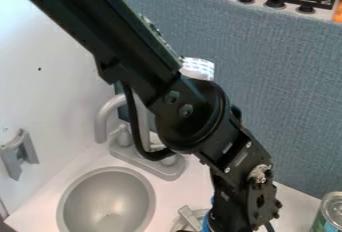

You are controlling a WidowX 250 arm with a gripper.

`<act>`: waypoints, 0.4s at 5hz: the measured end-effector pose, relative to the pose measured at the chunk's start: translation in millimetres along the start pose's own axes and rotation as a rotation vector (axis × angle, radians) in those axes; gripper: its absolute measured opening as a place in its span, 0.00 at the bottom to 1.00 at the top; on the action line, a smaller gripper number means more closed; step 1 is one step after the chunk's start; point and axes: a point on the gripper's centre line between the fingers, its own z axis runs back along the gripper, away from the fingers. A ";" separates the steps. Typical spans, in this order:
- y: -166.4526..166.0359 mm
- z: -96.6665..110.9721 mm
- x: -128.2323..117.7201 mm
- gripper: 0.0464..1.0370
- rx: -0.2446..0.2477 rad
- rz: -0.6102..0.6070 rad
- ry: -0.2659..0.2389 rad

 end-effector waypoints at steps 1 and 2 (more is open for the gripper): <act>-4.4 -12.5 7.5 0.96 0.035 0.003 0.004; -14.9 -17.7 15.5 0.96 0.041 -0.011 -0.005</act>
